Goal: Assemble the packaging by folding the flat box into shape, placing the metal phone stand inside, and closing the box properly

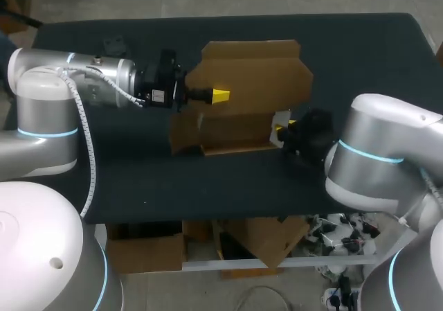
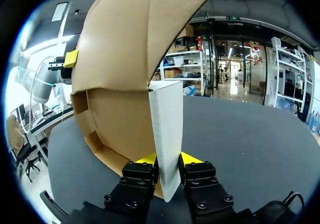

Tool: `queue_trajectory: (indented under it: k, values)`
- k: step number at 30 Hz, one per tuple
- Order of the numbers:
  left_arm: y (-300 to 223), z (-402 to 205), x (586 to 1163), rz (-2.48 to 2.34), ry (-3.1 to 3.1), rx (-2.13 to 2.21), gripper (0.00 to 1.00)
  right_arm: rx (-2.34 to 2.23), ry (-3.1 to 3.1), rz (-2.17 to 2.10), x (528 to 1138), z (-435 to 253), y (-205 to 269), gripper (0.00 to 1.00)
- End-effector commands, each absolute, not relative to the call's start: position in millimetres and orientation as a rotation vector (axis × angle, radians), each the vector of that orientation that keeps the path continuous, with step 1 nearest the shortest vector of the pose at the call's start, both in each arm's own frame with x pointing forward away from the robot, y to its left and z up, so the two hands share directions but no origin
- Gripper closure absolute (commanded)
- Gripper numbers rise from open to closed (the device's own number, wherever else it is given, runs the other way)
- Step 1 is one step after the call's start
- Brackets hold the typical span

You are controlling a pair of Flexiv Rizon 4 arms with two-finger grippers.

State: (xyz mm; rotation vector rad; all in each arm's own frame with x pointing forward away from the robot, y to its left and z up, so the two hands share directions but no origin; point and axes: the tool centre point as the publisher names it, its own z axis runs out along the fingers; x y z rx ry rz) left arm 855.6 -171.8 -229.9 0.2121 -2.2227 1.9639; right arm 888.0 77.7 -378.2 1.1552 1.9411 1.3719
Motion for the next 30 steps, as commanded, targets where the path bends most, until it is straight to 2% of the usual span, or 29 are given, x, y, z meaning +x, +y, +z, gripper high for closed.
queue_trajectory:
  k: [1, 5, 7, 14, 15, 17, 18, 19, 20, 30]
  values:
    - [-174.4, -235.0, 855.6, 1.964, -2.222, 0.211, 1.00, 1.253, 1.791, 1.195, 888.7, -376.0, 86.9, 0.80]
    - [-174.4, -235.0, 855.6, 1.964, -2.222, 0.211, 1.00, 1.266, 1.785, 1.188, 888.6, -375.7, 87.0, 0.88]
    - [-174.4, -235.0, 855.6, 1.964, -2.222, 0.211, 1.00, 1.274, 1.781, 1.182, 888.4, -375.5, 87.1, 1.00]
    - [-174.4, -235.0, 855.6, 1.964, -2.222, 0.211, 1.00, 1.278, 1.778, 1.165, 886.6, -370.8, 87.3, 1.00]
    - [-174.4, -235.0, 855.6, 1.964, -2.222, 0.211, 0.96, 1.278, 1.777, 1.165, 885.9, -370.1, 87.2, 1.00]
    - [-174.4, -235.0, 855.6, 1.964, -2.222, 0.211, 0.65, 1.276, 1.777, 1.163, 884.7, -369.1, 86.7, 1.00]
    - [-173.2, -232.4, 855.5, 1.965, -2.235, 0.205, 0.47, 1.276, 1.778, 1.163, 883.9, -368.6, 86.4, 1.00]
    - [-171.4, -230.1, 855.3, 1.969, -2.246, 0.198, 0.16, 1.276, 1.779, 1.165, 883.1, -368.1, 85.9, 1.00]
    - [-170.1, -228.2, 855.2, 1.962, -2.272, 0.193, 0.02, 1.276, 1.780, 1.166, 882.3, -367.5, 85.1, 1.00]
    - [-155.0, -212.1, 852.8, 1.942, -2.399, 0.172, 0.00, 1.280, 1.809, 1.183, 876.1, -362.2, 79.7, 1.00]
